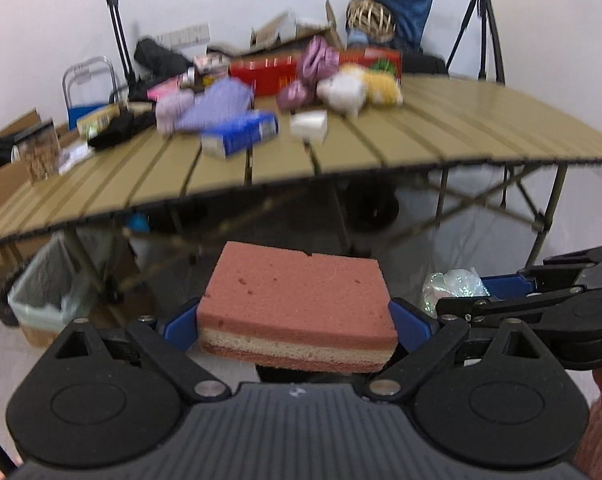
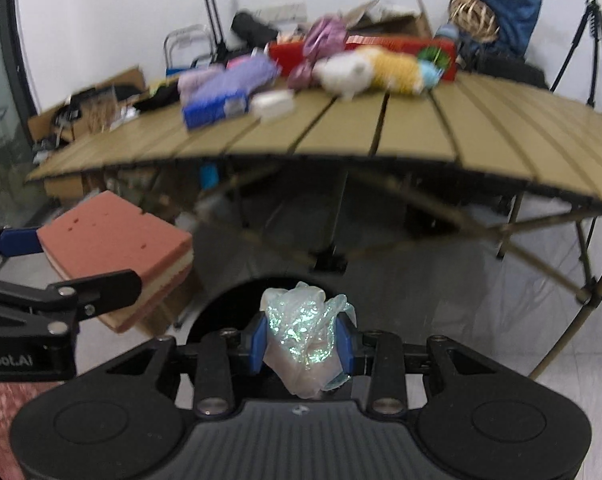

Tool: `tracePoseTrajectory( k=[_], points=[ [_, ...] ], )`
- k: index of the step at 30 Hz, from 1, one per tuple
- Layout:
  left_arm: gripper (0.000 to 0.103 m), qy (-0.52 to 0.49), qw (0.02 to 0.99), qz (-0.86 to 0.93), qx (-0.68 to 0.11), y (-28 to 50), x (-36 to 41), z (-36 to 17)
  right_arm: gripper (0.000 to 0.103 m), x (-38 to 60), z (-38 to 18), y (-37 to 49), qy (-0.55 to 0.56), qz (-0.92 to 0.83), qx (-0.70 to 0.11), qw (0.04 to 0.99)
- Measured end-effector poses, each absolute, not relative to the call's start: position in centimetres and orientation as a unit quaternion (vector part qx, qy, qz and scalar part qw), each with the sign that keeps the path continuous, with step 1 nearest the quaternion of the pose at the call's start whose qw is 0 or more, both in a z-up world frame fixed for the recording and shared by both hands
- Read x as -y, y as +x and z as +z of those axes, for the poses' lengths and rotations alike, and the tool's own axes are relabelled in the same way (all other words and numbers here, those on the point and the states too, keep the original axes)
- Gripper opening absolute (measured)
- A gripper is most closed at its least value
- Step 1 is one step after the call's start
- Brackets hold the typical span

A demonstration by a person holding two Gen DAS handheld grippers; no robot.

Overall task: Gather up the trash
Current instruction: 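Lift the pink sponge and clear bag and carry both over the black bin, then open the right gripper to drop the clear plastic bag into the bin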

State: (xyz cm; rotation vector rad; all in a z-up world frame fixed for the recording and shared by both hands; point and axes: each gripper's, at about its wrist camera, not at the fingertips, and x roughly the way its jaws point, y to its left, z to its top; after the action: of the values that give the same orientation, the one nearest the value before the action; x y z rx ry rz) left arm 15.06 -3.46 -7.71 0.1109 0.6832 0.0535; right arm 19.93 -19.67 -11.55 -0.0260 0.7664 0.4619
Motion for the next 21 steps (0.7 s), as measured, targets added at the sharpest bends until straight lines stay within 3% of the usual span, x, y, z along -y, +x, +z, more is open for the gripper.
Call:
tracePoseTrajectory(
  k=[11, 21],
  points=[
    [0.097, 0.037, 0.907, 0.046, -0.416, 14.1, 1.3, -12.3, 0.034, 17.4, -17.5, 18.7, -0.042, 0.241, -0.483, 0.841],
    [0.097, 0.019, 0.898, 0.066, -0.434, 14.5, -0.3, -14.6, 0.034, 15.6, -18.7, 19.4, -0.06, 0.241, -0.501, 0.829]
  ],
)
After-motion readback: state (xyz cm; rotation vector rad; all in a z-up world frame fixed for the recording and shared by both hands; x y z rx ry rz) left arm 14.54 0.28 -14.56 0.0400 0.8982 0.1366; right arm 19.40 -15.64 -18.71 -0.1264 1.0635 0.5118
